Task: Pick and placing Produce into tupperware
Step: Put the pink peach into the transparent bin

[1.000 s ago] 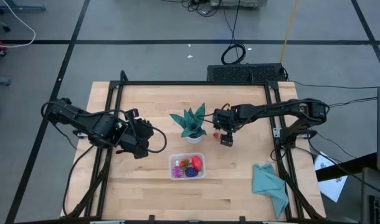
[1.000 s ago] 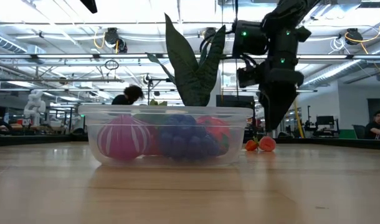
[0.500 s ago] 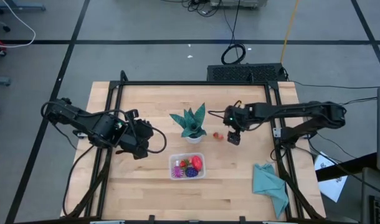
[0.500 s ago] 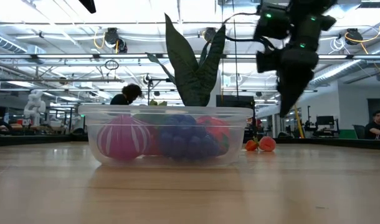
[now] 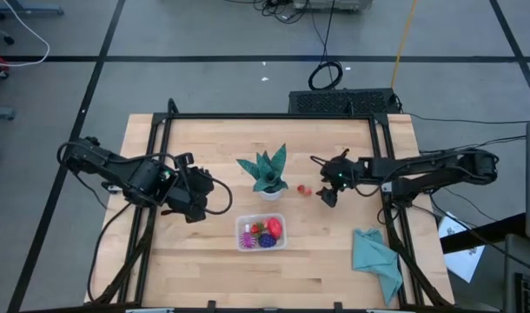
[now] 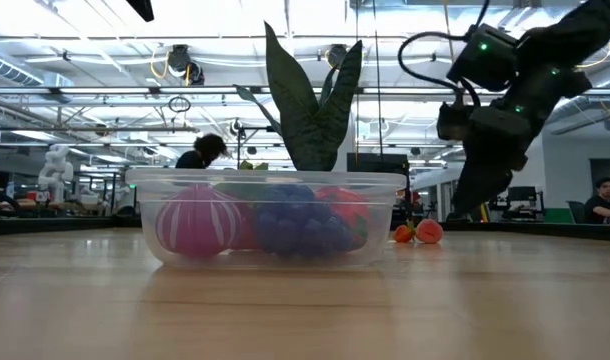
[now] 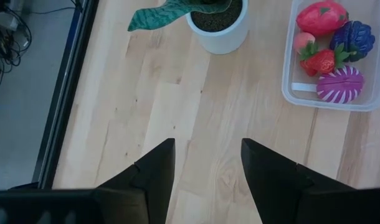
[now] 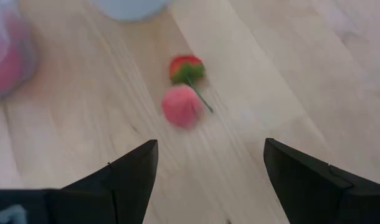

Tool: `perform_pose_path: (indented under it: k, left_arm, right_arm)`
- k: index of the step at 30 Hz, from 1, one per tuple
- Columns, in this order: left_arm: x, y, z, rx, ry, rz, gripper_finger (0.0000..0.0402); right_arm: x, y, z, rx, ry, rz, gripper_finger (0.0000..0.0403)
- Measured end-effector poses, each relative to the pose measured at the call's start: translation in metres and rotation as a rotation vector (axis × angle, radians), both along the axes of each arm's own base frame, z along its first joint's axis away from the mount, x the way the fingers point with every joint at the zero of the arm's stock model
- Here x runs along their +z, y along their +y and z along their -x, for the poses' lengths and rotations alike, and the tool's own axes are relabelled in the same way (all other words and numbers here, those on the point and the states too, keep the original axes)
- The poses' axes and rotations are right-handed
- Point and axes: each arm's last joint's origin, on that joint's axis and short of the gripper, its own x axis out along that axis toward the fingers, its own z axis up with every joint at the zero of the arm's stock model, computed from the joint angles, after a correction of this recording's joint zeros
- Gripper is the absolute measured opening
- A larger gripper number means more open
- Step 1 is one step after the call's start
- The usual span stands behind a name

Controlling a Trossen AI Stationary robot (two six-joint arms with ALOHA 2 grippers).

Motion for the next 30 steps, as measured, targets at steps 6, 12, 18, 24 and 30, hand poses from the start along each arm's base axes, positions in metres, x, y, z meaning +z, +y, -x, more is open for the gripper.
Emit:
perform_pose_path:
  k: [6, 12, 18, 24, 30]
  left_arm:
    - [0.000, 0.000, 0.000, 0.000, 0.000, 0.000, 0.0186]
    - [0.000, 0.000, 0.000, -0.003, 0.002, -0.002, 0.0186]
    - [0.000, 0.000, 0.000, -0.006, 0.004, 0.000, 0.0186]
    - [0.000, 0.000, 0.000, -0.007, 0.005, 0.000, 0.0186]
    - [0.000, 0.000, 0.000, -0.008, 0.005, -0.001, 0.0186]
  right_arm:
    - [-0.004, 0.002, -0.002, 0.015, -0.082, 0.019, 0.0281]
    - [-0.015, 0.005, 0.002, 0.012, -0.168, 0.053, 0.0281]
    - [-0.027, 0.009, 0.010, -0.001, -0.321, 0.124, 0.0281]
    - [-0.034, 0.013, 0.019, 0.020, -0.368, 0.202, 0.0281]
    - [-0.032, 0.017, 0.017, 0.064, -0.390, 0.278, 0.0281]
